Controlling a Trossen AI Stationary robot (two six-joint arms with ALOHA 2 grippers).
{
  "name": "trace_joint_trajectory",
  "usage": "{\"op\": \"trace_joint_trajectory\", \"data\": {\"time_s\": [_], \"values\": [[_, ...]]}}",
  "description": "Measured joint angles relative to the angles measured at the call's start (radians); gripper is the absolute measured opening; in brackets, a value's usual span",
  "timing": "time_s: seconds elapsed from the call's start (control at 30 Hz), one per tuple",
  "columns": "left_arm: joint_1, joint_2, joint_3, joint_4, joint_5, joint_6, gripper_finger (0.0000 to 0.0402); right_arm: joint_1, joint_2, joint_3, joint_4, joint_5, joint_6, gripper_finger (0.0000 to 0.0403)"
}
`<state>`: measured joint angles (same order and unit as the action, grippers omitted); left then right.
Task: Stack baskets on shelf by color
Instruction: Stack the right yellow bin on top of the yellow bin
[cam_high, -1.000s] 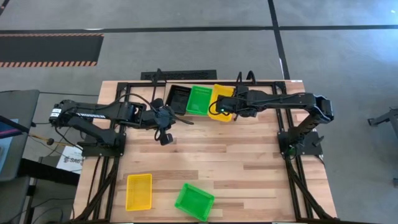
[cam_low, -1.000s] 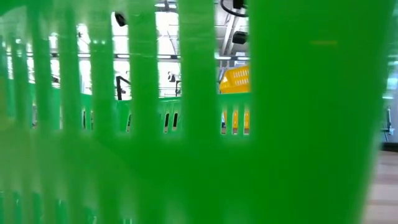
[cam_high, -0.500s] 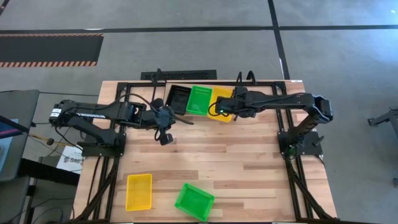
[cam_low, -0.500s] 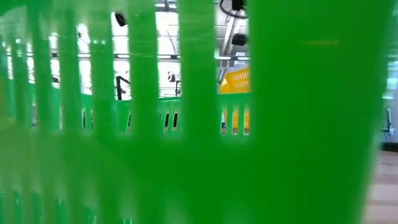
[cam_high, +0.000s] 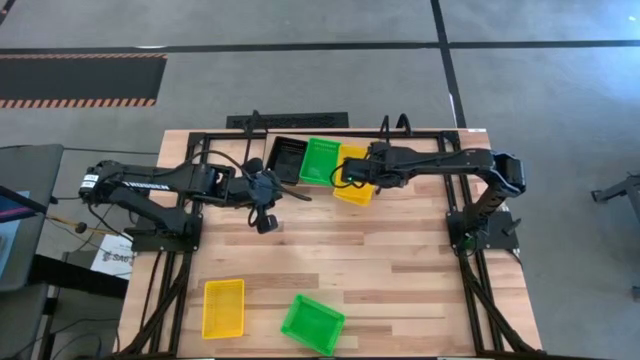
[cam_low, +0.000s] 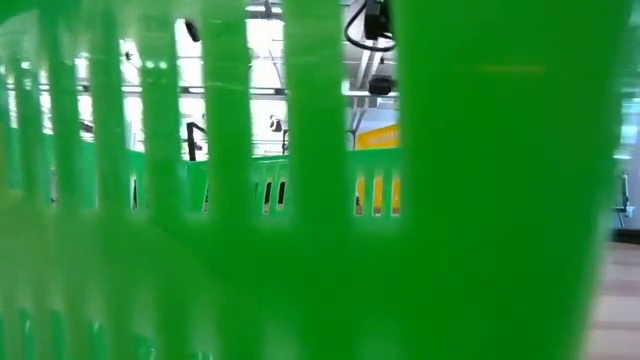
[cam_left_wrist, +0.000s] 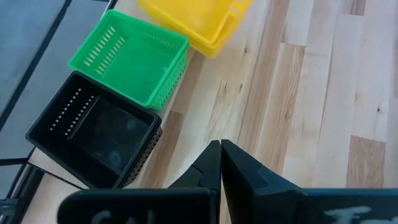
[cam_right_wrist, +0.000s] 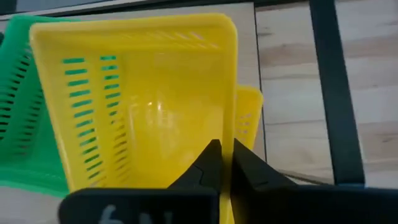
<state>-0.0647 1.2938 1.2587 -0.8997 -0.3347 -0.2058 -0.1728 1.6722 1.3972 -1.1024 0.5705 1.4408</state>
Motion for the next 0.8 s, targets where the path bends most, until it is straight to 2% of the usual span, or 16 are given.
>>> {"op": "trace_joint_trajectory", "data": {"time_s": [0.2,0.5,0.8], "values": [[0.000,0.000,0.000,-0.001,0.001,-0.001,0.0000,-0.017,-0.010,0.000,0.007,0.002,-0.034,0.0060],[0.000,0.000,0.000,0.000,0.000,-0.007,0.0000,-0.043,-0.010,0.000,0.009,0.003,-0.081,0.0091],[0.000,0.000,0.000,0.000,0.000,-0.007,0.0000,-0.153,-0.010,0.000,0.064,0.003,-0.239,0.0108]]}}
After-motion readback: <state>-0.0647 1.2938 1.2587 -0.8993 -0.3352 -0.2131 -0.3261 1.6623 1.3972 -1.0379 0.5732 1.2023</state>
